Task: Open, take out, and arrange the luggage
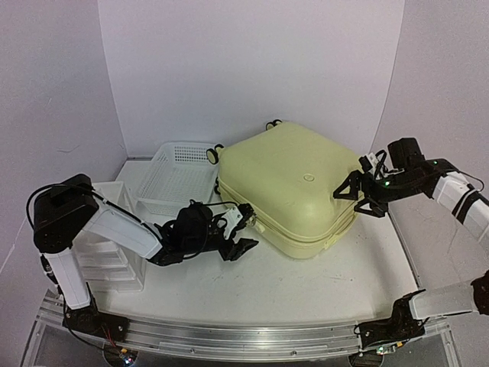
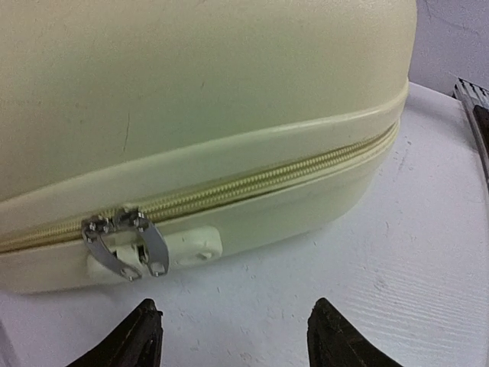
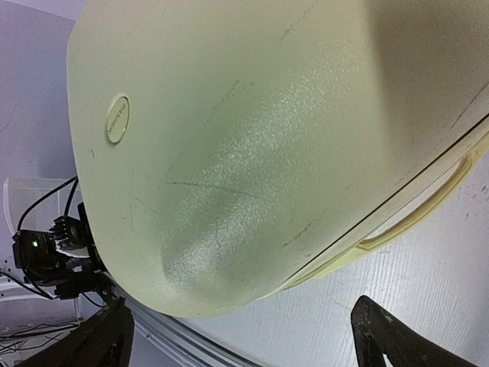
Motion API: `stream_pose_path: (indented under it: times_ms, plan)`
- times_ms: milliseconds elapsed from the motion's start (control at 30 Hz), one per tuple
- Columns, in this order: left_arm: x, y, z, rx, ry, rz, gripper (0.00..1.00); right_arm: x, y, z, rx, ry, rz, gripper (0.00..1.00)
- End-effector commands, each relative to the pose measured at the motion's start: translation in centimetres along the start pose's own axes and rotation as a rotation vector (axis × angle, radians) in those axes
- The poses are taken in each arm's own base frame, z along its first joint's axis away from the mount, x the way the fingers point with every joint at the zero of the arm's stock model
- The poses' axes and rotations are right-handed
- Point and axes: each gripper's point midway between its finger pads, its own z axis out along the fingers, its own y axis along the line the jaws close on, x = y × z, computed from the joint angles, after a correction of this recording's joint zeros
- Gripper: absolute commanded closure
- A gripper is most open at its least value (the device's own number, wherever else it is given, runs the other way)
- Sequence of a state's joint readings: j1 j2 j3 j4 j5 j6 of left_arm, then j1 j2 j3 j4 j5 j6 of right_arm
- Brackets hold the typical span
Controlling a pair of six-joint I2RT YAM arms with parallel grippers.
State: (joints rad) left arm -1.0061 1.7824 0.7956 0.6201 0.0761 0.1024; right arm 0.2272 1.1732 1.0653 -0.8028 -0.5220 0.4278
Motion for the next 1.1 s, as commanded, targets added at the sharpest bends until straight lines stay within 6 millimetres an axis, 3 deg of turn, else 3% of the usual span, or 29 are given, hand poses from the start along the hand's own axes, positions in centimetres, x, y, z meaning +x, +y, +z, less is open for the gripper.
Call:
stream_pose_path:
  times_ms: [0, 233, 400, 633, 700, 767, 833, 1000, 1067]
  plan:
    - [-5.9, 1.5, 0.8, -0.061, -0.274, 0.213, 0.36, 0.3, -0.4, -0.5, 0.018, -0.03, -0.034, 0.02]
    - [-6.1, 3.9, 2.3, -0.056, -0.291, 0.174, 0.42, 0.5, -1.1, -1.7, 0.067, -0.087, -0.064, 0.02]
    - [-6.2, 3.0, 3.4, 0.023, -0.301, 0.151, 0.57, 0.8, -1.5, -1.6, 0.077, -0.082, -0.069, 0.02]
    - [-4.9, 2.7, 4.0, 0.05, -0.275, 0.103, 0.68, 1.1, -1.5, -1.7, 0.077, -0.087, -0.068, 0.02]
    - [-4.6, 2.5, 3.9, 0.052, -0.27, 0.093, 0.68, 1.1, -1.5, -1.8, 0.077, -0.088, -0.069, 0.02]
    - [-4.2, 2.4, 3.7, 0.052, -0.259, 0.082, 0.59, 1.1, -1.5, -1.8, 0.076, -0.088, -0.068, 0.02]
    - [-3.8, 2.1, 3.6, 0.051, -0.25, 0.079, 0.57, 1.2, -1.5, -1.8, 0.074, -0.087, -0.069, 0.02]
    - [-3.4, 1.6, 3.4, 0.05, -0.239, 0.069, 0.63, 1.2, -1.4, -1.8, 0.07, -0.086, -0.069, 0.02]
    - [-3.2, 1.8, 3.5, 0.037, -0.235, 0.059, 0.72, 1.3, -1.5, -1.8, 0.071, -0.087, -0.066, 0.02]
